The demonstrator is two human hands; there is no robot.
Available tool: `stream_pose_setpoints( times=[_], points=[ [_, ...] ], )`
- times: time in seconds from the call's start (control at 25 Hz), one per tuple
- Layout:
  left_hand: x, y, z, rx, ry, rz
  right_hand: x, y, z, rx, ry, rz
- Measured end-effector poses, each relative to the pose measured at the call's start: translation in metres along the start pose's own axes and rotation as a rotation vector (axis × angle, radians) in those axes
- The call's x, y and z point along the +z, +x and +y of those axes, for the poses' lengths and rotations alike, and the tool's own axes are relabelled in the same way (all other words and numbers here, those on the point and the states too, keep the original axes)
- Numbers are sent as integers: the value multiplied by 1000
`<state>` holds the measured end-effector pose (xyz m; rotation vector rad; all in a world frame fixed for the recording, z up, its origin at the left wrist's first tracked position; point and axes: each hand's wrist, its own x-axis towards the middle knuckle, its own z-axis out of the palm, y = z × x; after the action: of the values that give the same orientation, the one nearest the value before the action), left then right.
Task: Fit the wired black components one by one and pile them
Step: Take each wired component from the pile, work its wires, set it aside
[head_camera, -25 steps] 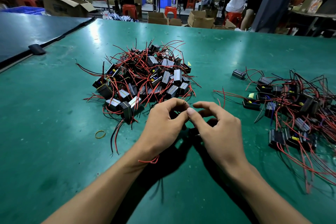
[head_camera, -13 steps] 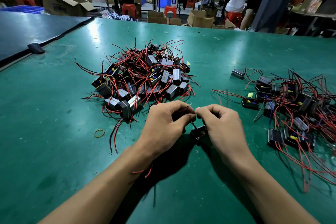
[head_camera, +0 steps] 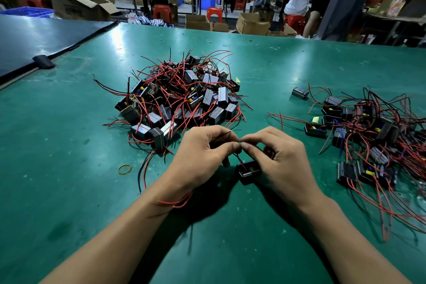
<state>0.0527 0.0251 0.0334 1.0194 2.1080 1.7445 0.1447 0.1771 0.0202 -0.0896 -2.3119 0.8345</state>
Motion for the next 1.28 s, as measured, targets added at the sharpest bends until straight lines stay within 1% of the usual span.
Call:
stream_pose_setpoints(
  times=[0.04,0.16,0.32,0.4,0.48,0.6,0.68,0.76,0.84,0.92,1.0,1.04,1.08,1.16,1.2,1.24,1.28],
  points=[
    [0,0,1,11,3,1,0,0,-2,45,35,-13],
    [0,-2,2,50,34,12,-4,2,-7,295,225,-103],
    [0,-2,3,69,68,7,-6,7,-12,419,279,-161],
    [2,-3,4,98,93,19,-7,8,-12,482,345,-174],
    [3,-3,4,111,111,48,-11,8,-12,496,408,-193],
    [1,-1,0,83,101,101,-16,7,-15,479,500,-257],
    [1,0,-2,67,114,115,-13,5,-16,420,353,-228],
    [1,0,-2,62,123,101,-8,3,-15,292,180,-133],
    [1,0,-1,54,111,84,-7,2,-13,138,85,-54],
    [1,-1,1,50,90,71,-8,2,-11,69,42,3],
    [3,-3,3,62,86,66,-5,2,-12,123,33,37],
    [4,-3,3,71,90,62,-2,2,-13,205,63,27],
    [4,-3,4,79,98,55,1,3,-14,319,147,3],
    [5,-3,4,86,113,43,4,4,-16,547,407,-43],
    [5,-3,4,85,117,46,4,3,-16,590,466,-44],
    [5,-3,3,80,115,55,4,2,-15,559,440,-28],
    [5,-2,3,72,106,65,3,1,-14,476,357,2]
  ],
)
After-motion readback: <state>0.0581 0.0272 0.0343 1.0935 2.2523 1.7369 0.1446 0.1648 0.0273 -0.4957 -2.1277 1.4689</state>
